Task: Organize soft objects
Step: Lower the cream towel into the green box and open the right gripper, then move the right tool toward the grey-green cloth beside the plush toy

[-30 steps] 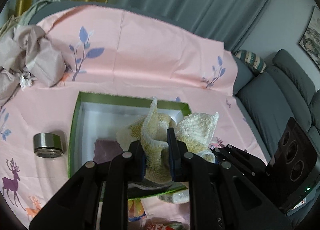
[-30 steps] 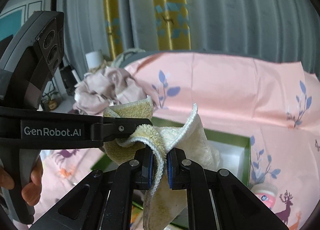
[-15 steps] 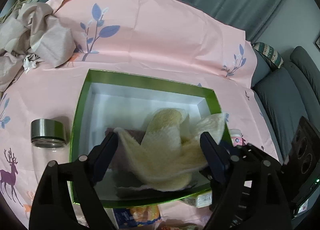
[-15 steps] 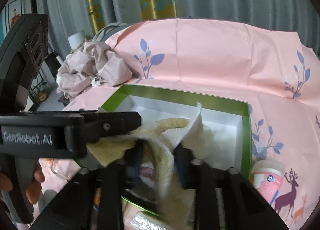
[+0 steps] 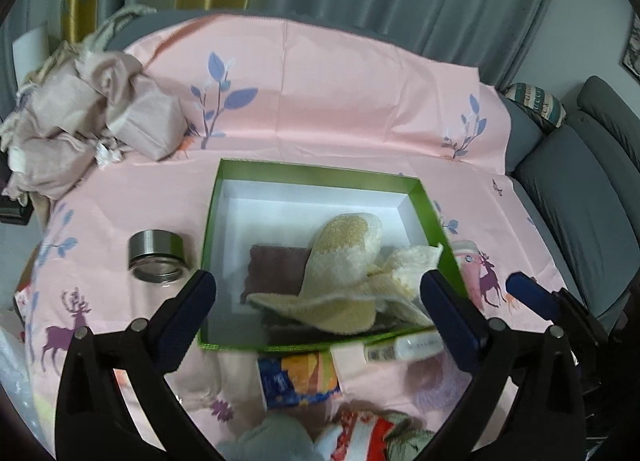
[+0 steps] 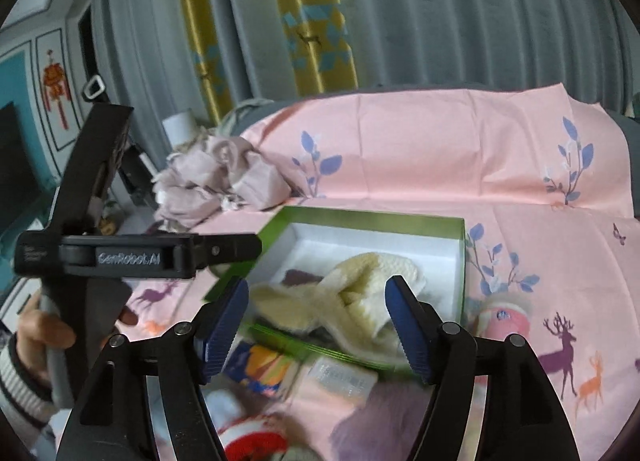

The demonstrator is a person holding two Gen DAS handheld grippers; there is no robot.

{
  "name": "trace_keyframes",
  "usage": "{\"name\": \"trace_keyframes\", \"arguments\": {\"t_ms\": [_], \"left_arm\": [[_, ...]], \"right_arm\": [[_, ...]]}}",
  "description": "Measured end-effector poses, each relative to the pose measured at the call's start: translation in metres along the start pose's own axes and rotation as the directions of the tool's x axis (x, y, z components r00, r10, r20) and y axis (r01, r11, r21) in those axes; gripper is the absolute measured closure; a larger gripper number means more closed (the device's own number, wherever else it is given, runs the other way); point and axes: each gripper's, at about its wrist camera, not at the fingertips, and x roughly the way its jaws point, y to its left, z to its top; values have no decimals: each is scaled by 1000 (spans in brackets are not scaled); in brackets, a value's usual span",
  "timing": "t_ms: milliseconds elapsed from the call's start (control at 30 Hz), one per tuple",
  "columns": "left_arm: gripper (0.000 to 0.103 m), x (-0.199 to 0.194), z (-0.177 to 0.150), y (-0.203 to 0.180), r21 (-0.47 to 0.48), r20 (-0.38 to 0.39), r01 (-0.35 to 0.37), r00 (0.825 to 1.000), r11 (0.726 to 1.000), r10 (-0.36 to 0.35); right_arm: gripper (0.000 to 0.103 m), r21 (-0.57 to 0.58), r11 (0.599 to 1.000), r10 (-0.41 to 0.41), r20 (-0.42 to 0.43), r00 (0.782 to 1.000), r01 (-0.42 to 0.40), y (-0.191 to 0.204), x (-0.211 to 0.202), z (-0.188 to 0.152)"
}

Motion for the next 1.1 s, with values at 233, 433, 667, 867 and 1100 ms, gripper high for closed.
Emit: {"name": "trace_keyframes", "arguments": {"t_ms": [233, 433, 667, 867, 1100], "left_arm": [[1, -52, -33, -13, 37, 70, -60, 996, 998, 57], [1, -87, -67, -29, 89, 128, -143, 983, 986, 131], [1, -114, -99, -40, 99, 157, -194, 972, 976, 177], [1, -124, -118, -38, 56, 194, -264, 949, 963, 249], [1, -123, -132, -38, 51, 182, -268, 950, 962, 255]], "right_arm": [[30, 37, 999, 24, 15, 1000, -24, 11, -44, -28], [30, 69, 997, 37, 10, 999, -37, 18, -65, -50], [30, 96, 995, 37, -10, 999, -36, 25, -83, -74], [30, 113, 993, 25, -26, 999, -22, 24, -95, -91], [30, 118, 993, 2, -41, 999, 3, 24, -98, -102]]}}
